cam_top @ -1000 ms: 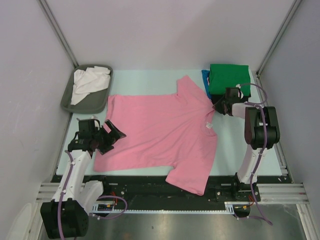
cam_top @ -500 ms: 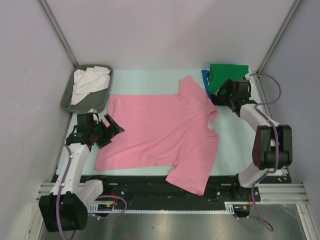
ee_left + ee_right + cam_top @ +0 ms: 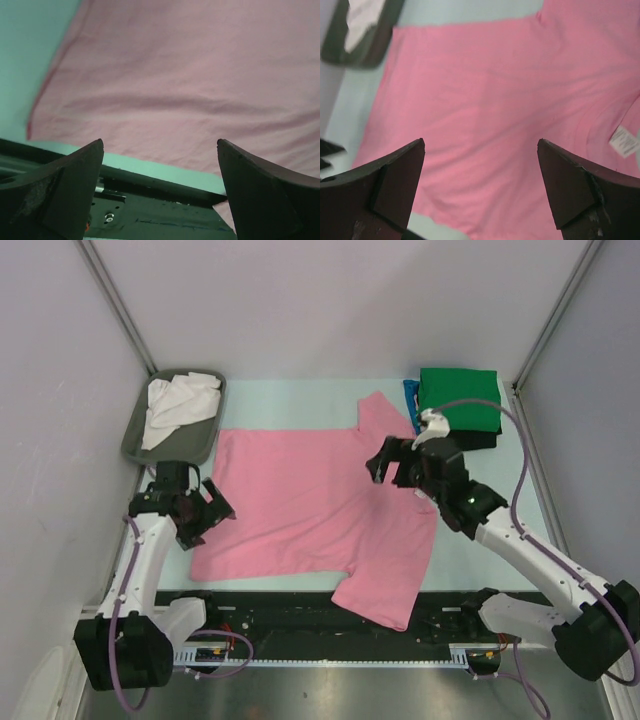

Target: Fold and stack the t-shirts

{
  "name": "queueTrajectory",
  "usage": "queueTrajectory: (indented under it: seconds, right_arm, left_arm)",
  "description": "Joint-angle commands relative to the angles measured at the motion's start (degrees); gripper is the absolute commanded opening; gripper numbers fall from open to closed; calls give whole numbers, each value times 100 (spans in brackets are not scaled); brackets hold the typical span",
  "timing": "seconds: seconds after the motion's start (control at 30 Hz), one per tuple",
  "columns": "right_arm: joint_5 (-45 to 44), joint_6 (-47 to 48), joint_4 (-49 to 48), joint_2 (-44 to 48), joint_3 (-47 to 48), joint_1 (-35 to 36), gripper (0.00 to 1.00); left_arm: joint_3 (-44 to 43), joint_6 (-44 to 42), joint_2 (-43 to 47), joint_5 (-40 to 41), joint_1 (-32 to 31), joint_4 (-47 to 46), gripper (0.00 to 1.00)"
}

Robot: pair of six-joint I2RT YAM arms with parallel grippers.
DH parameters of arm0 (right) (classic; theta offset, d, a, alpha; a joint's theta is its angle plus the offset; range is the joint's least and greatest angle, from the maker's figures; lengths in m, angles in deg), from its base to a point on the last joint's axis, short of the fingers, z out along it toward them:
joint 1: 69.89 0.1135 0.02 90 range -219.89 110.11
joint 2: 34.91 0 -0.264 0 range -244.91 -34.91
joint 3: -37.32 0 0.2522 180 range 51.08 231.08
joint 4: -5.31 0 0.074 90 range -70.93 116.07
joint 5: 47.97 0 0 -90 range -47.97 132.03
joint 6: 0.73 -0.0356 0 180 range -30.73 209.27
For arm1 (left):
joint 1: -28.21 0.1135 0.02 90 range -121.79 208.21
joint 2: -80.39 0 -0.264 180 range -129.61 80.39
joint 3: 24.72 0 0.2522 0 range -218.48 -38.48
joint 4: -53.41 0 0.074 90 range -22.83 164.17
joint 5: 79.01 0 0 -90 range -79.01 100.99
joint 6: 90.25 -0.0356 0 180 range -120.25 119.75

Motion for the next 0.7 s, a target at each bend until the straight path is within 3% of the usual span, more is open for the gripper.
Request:
queueTrajectory:
  seconds: [0.0,0.17,0.3,0.5,0.67]
  right_arm:
    - [-731,255,273,249,-475,855,100]
    - [-758,-9,29,267,-958,1243,100]
    - [-618,-124,-332,328,-1476,1515,100]
    - [-161,-132,-632,530,-1908,1569,99]
    - [68,-150,-658,978,-2277,1569,100]
  left_arm:
    - [-1463,-572,-78,1435,-36,1487,100]
    - [-1448,-635,186,1482,-28,2288,100]
    - [-886,48,370,1454,-28,2561,100]
    - [-244,1604,748,1472,-28,2316,100]
    - [494,2352,1092,1657,-28,1867,100]
